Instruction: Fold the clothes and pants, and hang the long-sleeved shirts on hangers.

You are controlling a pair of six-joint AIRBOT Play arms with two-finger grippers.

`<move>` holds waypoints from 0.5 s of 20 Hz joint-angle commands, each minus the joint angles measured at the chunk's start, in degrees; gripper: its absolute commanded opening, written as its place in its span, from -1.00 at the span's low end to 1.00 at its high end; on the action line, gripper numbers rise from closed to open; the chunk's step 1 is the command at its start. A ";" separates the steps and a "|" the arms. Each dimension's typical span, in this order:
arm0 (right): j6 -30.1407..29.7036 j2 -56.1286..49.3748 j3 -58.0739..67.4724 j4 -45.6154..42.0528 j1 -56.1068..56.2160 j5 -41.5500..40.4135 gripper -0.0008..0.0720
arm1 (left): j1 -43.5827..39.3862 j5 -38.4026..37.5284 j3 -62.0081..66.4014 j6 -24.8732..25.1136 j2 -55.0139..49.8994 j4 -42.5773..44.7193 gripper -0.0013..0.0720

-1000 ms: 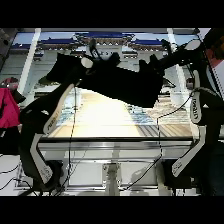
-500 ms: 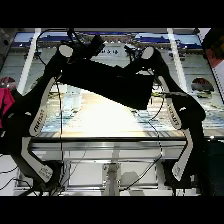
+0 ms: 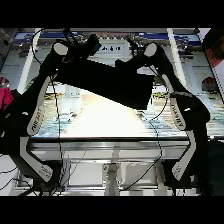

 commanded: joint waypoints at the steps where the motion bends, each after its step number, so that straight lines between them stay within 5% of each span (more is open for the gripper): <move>1: -1.57 3.26 0.22 0.63 -5.77 -0.26 -0.93 | 1.20 -2.69 0.02 0.50 0.02 0.02 -0.95; 7: -3.04 4.55 -2.10 -2.84 -16.83 21.75 -0.94 | 4.04 -6.82 0.02 5.22 0.85 0.00 -0.95; 10: -2.58 3.82 -3.96 -4.48 -15.34 16.09 -0.94 | 4.33 -6.82 0.02 5.27 1.27 0.02 -0.95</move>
